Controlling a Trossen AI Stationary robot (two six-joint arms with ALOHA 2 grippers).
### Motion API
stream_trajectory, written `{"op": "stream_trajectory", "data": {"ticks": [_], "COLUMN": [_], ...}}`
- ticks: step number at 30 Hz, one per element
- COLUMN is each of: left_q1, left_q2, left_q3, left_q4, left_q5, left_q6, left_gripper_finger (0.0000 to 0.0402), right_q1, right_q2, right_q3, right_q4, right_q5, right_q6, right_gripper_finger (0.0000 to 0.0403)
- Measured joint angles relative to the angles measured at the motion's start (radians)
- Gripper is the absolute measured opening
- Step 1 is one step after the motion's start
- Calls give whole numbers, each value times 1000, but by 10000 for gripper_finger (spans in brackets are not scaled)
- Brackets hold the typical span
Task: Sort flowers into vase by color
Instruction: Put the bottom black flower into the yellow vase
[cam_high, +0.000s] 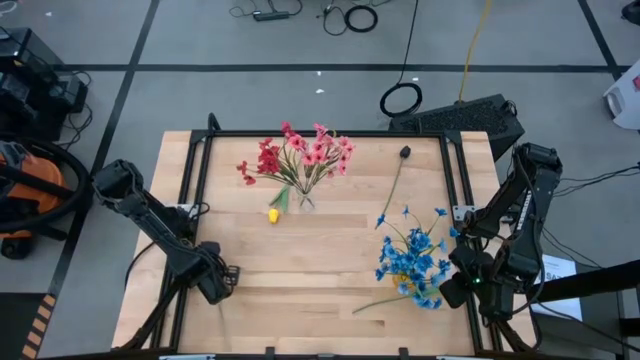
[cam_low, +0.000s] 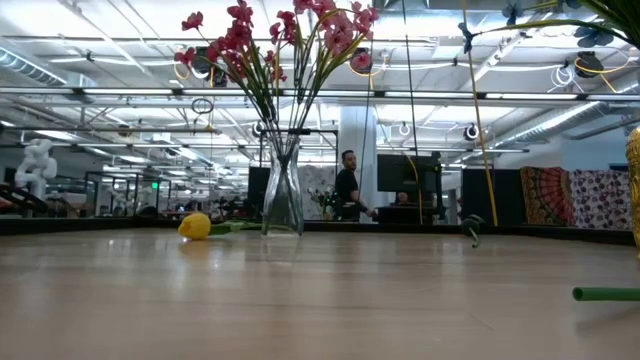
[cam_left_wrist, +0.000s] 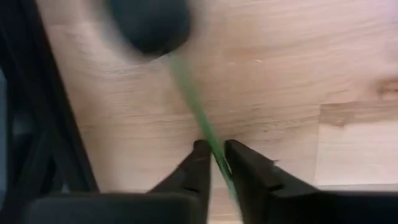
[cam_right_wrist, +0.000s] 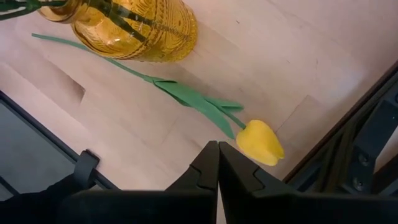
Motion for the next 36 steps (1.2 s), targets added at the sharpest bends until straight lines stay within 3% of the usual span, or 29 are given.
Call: {"op": "stream_trajectory", "data": {"ticks": [2, 8, 12, 16, 19, 23, 26, 30, 33, 36], "left_q1": [0, 18, 49, 103, 145, 203, 258, 344, 398, 438], "left_q2": [0, -9, -62, -152, -231, -327, -355, -337, -275, -210], "left_q3": [0, 31, 77, 126, 148, 162, 162, 162, 163, 163], "left_q4": [9, 4, 45, 72, 147, 448, 733, 1160, 1405, 1493], "left_q5": [-11, -77, -402, -718, -947, -1143, -1081, -752, -563, -450], "left_q6": [13, 49, 123, 311, 509, 908, 1319, 1818, 1983, 2088], "left_gripper_finger": [17, 13, 12, 12, 12, 12, 11, 11, 11, 11], "right_q1": [0, 0, -6, -13, -20, -38, -53, -74, -85, -91], "right_q2": [0, 0, 0, 0, 0, 0, 1, 13, 27, 44], "right_q3": [0, 0, 0, 0, 0, 0, 0, 0, 0, 0], "right_q4": [0, -6, -6, -6, -5, 8, 7, 7, 7, 7], "right_q5": [0, 3, 7, 34, 87, 107, 108, 108, 108, 108], "right_q6": [0, -2, -3, -4, -4, -1, 13, 14, 13, 11], "right_gripper_finger": [0, 0, 0, 0, 0, 0, 0, 0, 0, 0]}}
